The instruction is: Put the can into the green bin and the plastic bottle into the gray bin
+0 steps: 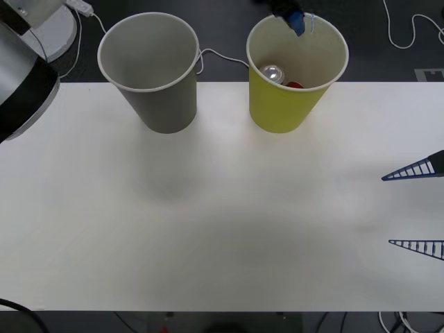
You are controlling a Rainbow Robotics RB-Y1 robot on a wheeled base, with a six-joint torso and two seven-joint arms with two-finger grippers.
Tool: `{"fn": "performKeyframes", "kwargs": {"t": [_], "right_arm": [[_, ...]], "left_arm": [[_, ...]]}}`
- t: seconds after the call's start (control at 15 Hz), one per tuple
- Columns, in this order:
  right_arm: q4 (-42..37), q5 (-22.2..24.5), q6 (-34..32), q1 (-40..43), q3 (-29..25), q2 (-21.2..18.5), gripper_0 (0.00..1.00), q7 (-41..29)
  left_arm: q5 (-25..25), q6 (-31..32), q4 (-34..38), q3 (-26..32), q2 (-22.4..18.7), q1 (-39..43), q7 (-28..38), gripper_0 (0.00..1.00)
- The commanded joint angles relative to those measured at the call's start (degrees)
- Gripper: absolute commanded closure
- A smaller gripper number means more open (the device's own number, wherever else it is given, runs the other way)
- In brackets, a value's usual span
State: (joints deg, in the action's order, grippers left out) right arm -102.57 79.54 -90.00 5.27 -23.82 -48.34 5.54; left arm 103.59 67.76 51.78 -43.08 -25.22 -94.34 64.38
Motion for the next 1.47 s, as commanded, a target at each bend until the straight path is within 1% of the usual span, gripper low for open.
{"fn": "performKeyframes", "kwargs": {"t": [0.07,0.13,0.27,0.33,0.47,0.6,0.67,0.73,0.93,1.07,1.13,1.27,1.33,1.47], "right_arm": [[0.0,0.0,0.0,0.0,0.0,0.0,0.0,0.0],[0.0,0.0,0.0,0.0,0.0,0.0,0.0,0.0],[0.0,0.0,0.0,0.0,0.0,0.0,0.0,0.0],[0.0,0.0,0.0,0.0,0.0,0.0,0.0,0.0],[0.0,0.0,0.0,0.0,0.0,0.0,0.0,0.0],[0.0,0.0,0.0,0.0,0.0,0.0,0.0,0.0],[0.0,0.0,0.0,0.0,0.0,0.0,0.0,0.0],[0.0,0.0,0.0,0.0,0.0,0.0,0.0,0.0],[0.0,0.0,0.0,0.0,0.0,0.0,0.0,0.0],[0.0,0.0,0.0,0.0,0.0,0.0,0.0,0.0],[0.0,0.0,0.0,0.0,0.0,0.0,0.0,0.0],[0.0,0.0,0.0,0.0,0.0,0.0,0.0,0.0],[0.0,0.0,0.0,0.0,0.0,0.0,0.0,0.0],[0.0,0.0,0.0,0.0,0.0,0.0,0.0,0.0]], "left_arm": [[-0.67,6.25,10.36,5.46,-6.42,5.57,-0.84,0.0],[-1.03,8.97,14.58,8.36,-9.15,8.38,-1.45,0.0],[-1.9,12.84,21.53,12.4,-13.37,13.04,-2.95,0.0],[-2.43,14.77,24.51,14.69,-15.56,15.5,-5.14,0.0],[-3.84,18.29,28.47,20.14,-18.38,20.25,-8.84,0.0],[-7.97,20.75,30.67,25.41,-20.84,25.17,-13.49,0.0],[-9.9,21.19,30.67,26.55,-22.07,26.57,-15.51,0.0],[-12.36,21.19,30.84,27.52,-24.09,28.68,-19.29,0.0],[-17.2,21.19,31.72,28.22,-28.92,33.08,-27.91,0.0],[-20.19,21.1,32.86,28.66,-31.65,36.15,-32.3,0.0],[-21.77,21.01,34.09,29.54,-33.32,38.79,-35.03,0.0],[-23.88,20.93,36.2,31.12,-35.52,43.45,-39.16,0.0],[-24.93,20.93,37.61,33.06,-36.48,46.79,-42.06,0.0],[-25.63,20.93,39.81,36.4,-37.19,52.5,-45.84,0.0]]}}
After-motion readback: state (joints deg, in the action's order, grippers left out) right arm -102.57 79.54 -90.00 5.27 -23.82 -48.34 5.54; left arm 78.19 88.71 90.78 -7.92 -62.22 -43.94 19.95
